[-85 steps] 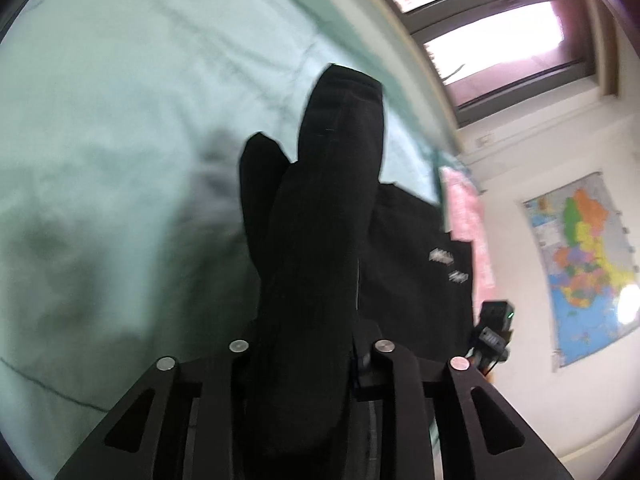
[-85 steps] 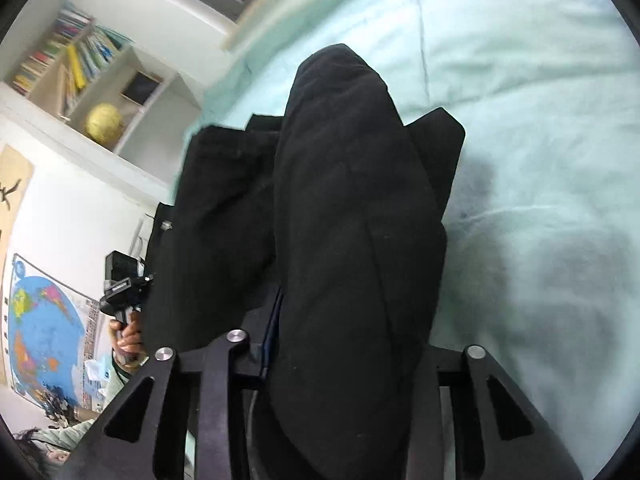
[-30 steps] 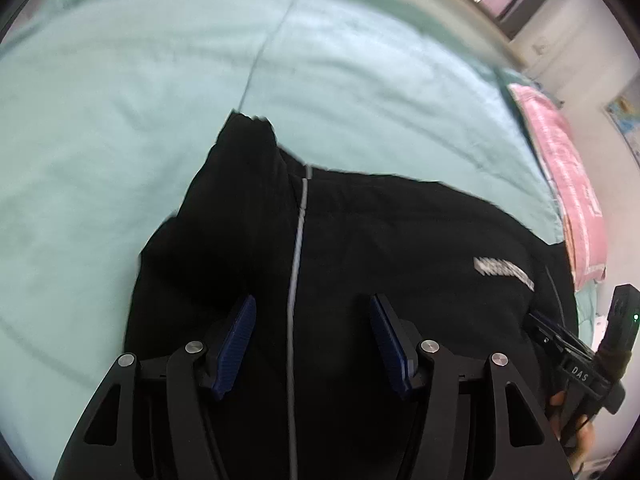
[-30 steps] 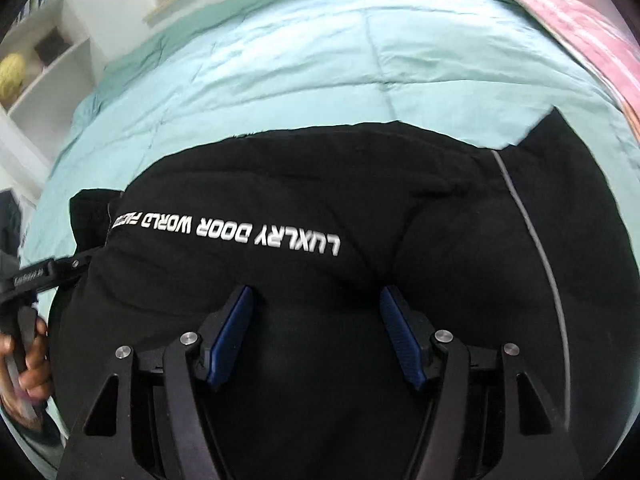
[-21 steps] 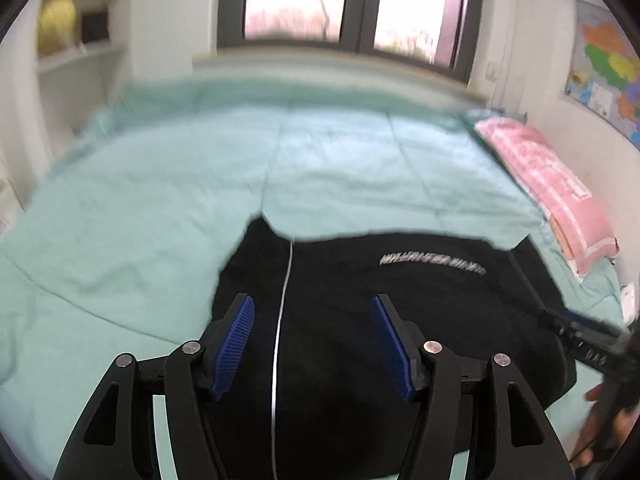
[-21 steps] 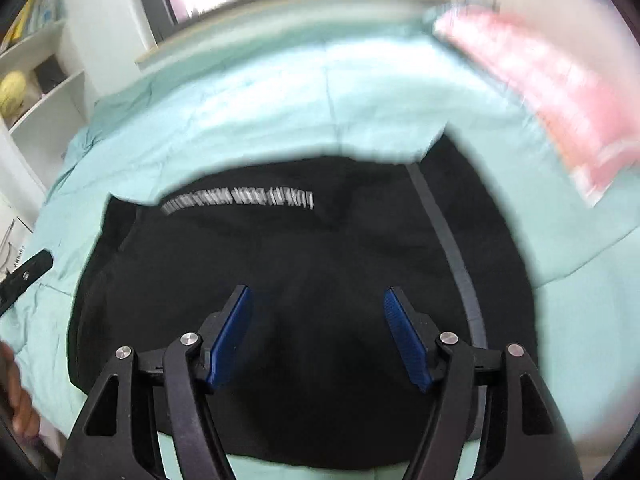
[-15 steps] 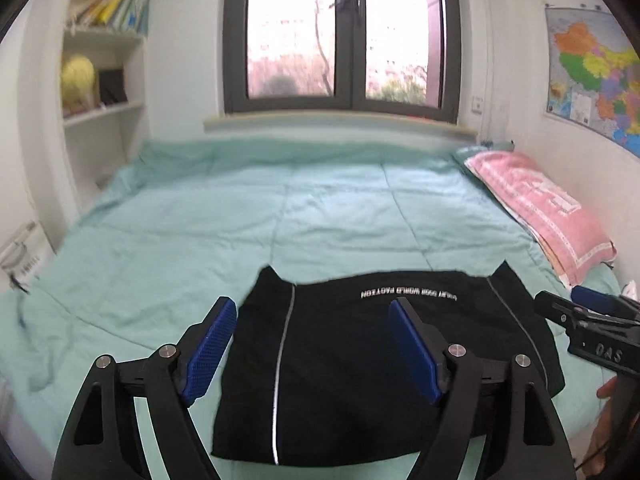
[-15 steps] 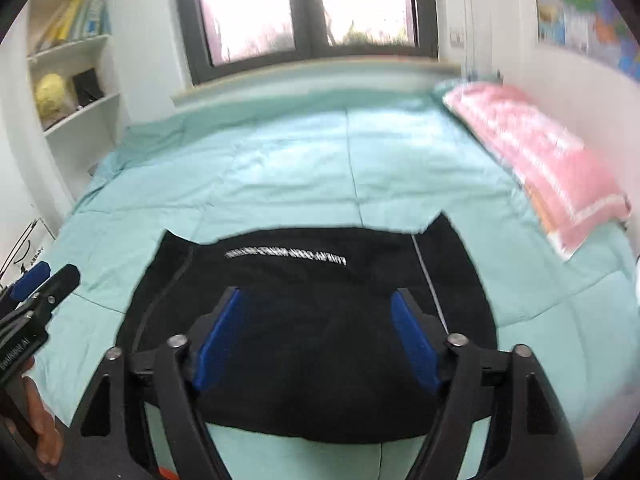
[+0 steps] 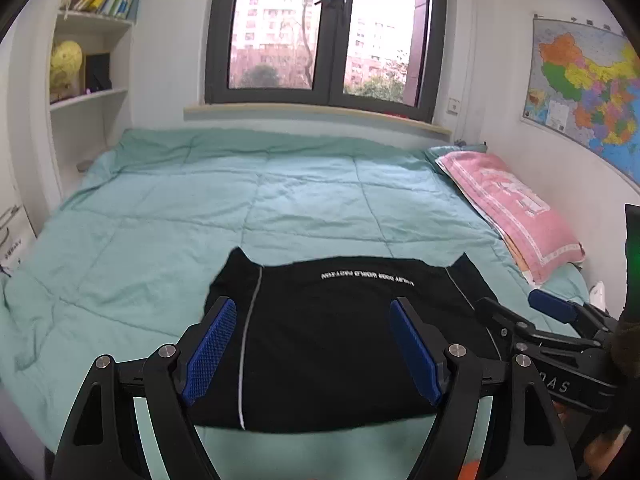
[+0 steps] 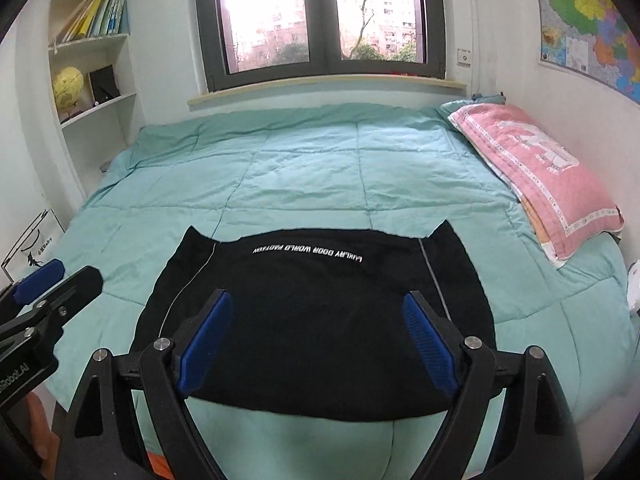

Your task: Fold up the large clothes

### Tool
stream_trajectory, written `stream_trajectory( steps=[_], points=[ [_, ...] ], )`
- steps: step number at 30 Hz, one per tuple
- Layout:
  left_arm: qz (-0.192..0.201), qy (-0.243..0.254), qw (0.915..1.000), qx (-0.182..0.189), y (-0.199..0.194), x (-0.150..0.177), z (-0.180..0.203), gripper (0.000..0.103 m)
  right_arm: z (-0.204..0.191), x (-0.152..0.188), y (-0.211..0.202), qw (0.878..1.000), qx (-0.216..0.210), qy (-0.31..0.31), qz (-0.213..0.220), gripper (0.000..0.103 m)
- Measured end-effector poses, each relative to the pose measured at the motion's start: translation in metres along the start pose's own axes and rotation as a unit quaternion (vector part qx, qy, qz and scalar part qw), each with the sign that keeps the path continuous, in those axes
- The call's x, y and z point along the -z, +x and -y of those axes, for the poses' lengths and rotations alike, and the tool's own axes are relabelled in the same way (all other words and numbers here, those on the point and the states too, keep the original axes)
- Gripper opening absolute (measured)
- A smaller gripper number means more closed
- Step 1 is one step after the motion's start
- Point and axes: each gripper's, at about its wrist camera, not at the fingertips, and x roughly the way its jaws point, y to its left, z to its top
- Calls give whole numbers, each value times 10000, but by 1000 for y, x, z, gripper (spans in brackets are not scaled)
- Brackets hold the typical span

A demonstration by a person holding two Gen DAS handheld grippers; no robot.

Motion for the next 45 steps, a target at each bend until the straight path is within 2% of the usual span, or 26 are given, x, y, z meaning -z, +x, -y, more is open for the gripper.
stream_trajectory(
  steps=[14, 24, 45],
  points=[
    [-177, -32, 9998, -115, 4, 12, 0, 80, -11, 10, 12, 9998, -117, -18, -176, 88],
    [-211, -5, 9997, -86, 7, 13, -3, 80, -13, 12, 16, 9996, -142, -71, -240, 88],
    [-311, 44, 9991, -288, 23, 13, -3, 80, -15, 14, 35, 9989, -211, 38, -411, 88]
  ],
)
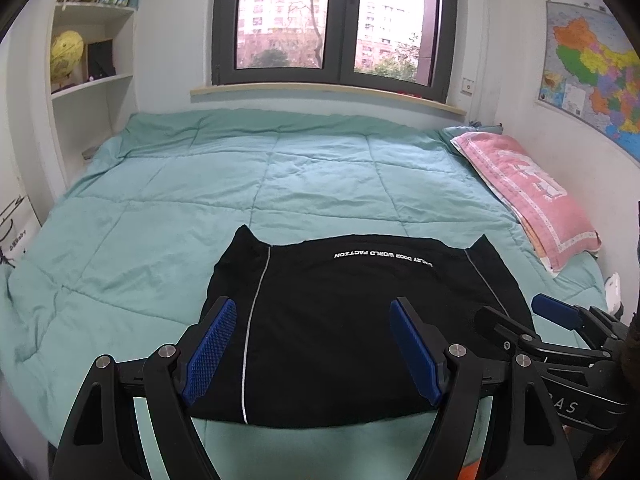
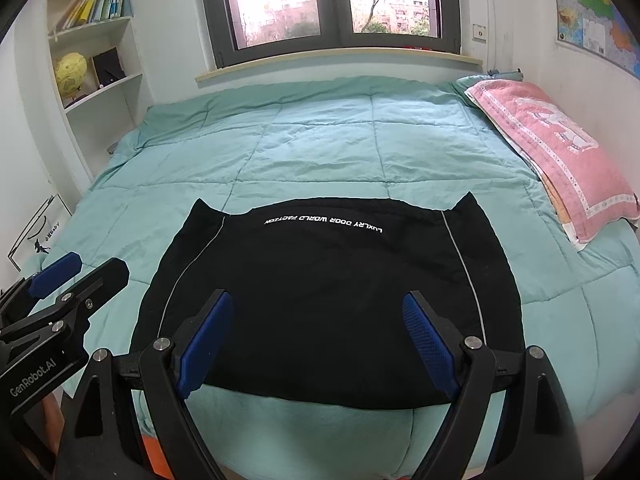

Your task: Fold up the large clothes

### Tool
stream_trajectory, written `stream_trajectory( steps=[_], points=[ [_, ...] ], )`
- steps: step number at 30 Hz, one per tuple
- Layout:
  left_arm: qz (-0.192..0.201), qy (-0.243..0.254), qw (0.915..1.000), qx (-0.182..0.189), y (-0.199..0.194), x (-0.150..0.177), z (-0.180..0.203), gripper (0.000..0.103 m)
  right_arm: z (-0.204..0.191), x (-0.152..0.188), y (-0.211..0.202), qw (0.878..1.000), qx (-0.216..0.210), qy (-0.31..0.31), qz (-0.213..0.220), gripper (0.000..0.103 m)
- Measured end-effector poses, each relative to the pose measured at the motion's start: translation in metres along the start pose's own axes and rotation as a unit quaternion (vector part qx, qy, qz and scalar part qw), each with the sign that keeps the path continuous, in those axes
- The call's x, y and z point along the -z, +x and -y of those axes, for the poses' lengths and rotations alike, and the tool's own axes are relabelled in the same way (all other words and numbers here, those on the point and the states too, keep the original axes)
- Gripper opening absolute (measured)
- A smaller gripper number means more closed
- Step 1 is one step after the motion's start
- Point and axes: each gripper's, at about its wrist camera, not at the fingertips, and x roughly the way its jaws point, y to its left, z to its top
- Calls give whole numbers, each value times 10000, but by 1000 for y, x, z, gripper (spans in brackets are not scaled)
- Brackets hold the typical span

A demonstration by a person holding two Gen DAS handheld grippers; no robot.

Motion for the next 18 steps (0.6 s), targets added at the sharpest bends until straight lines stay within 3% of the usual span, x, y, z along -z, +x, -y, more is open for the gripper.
stream_trajectory(
  steps=[18],
  points=[
    [-81, 122, 9995, -285, 30, -7, 4, 80, 8, -6, 31, 9997, -21, 77, -212, 88]
  ],
)
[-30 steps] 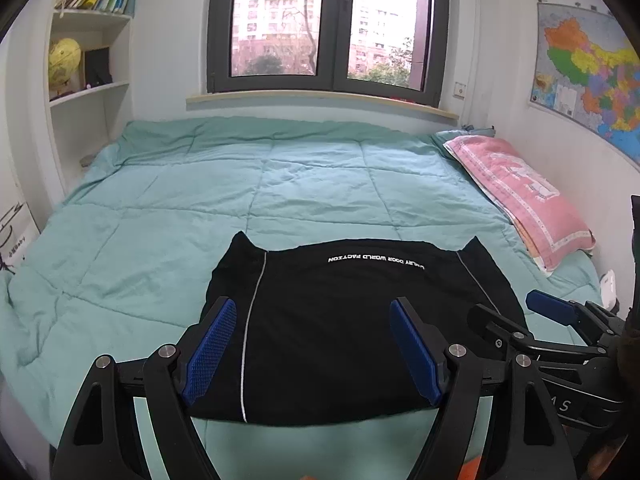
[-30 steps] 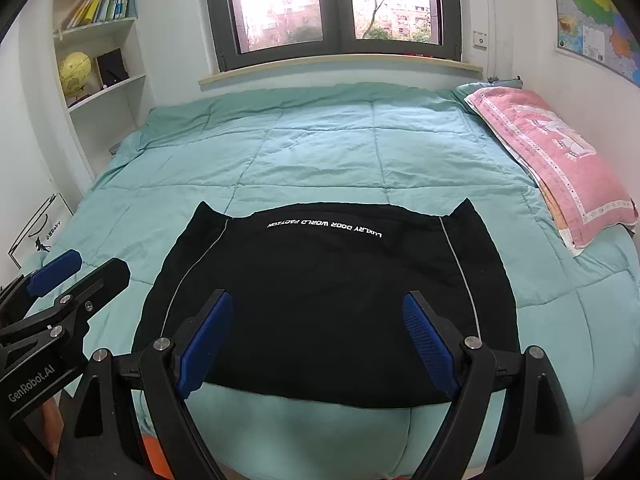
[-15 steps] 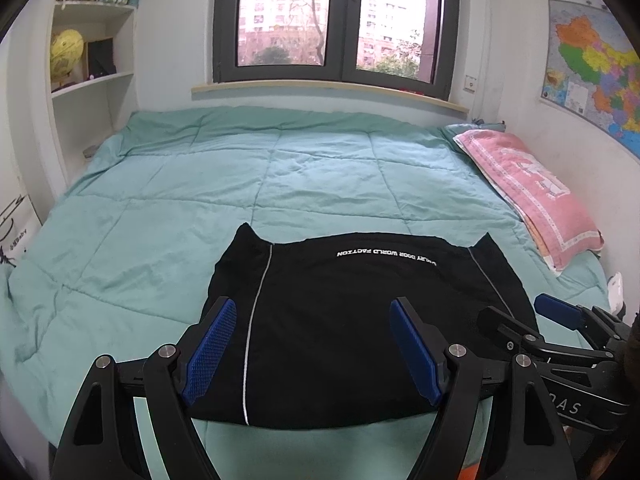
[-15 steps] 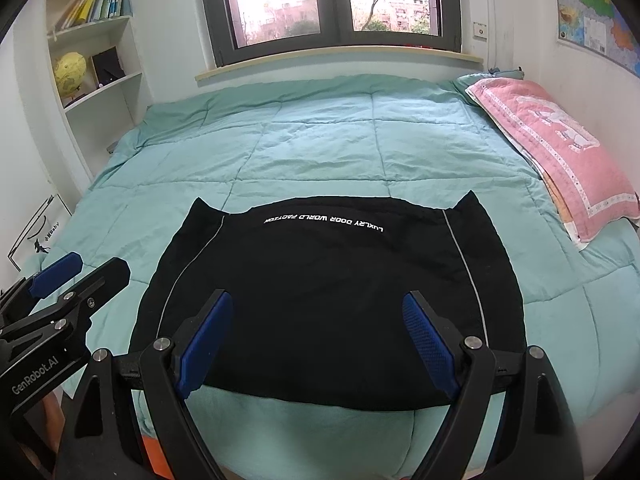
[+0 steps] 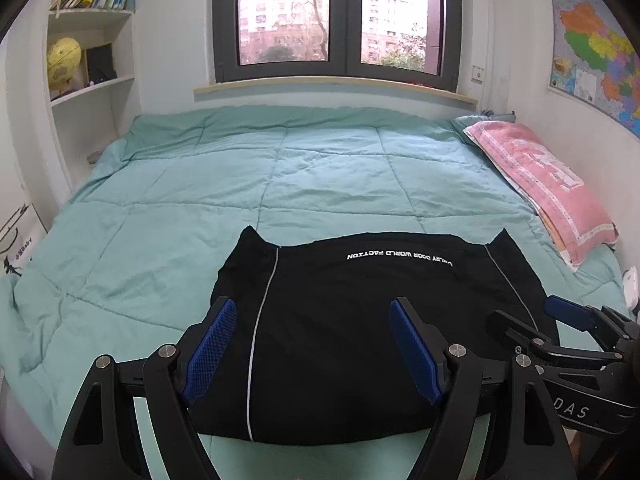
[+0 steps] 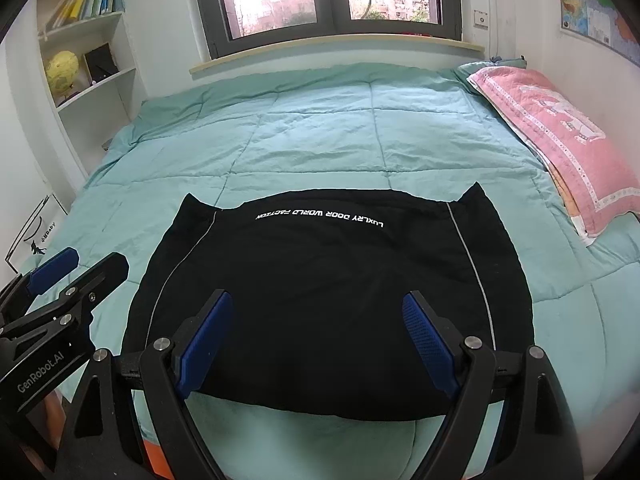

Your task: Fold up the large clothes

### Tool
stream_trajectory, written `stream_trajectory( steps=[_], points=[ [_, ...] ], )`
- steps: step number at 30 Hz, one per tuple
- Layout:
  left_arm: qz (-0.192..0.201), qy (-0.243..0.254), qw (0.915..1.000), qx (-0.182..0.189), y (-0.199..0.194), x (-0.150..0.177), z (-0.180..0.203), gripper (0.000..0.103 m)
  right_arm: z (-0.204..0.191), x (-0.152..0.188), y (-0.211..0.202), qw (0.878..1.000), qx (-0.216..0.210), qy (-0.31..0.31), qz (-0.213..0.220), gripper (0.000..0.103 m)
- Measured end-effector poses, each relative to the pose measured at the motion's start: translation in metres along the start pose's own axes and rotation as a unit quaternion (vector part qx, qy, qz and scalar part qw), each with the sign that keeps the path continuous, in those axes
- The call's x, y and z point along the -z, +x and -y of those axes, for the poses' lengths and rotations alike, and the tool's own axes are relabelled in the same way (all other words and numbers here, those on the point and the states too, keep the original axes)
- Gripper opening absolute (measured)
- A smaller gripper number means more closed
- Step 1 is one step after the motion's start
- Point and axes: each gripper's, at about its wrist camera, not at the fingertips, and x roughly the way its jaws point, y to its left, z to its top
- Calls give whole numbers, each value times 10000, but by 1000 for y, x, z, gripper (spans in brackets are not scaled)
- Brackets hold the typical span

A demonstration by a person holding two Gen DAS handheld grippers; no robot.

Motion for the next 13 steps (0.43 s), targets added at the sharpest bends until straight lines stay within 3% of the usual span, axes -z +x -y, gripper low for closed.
stream_trajectory(
  steps=[6, 10, 13],
  points=[
    [-92, -55, 9999, -114, 15, -4, -4, 80, 2, -4, 12, 10000, 0, 21, -76, 88],
    [174, -25, 9984, -536, 14, -5, -3, 80, 2, -7, 20, 9999, -8, 7, -139, 88],
    [181, -83, 9991, -381, 14, -8, -9, 80, 1, -6, 23, 9998, 7, -25, -172, 89]
  ],
)
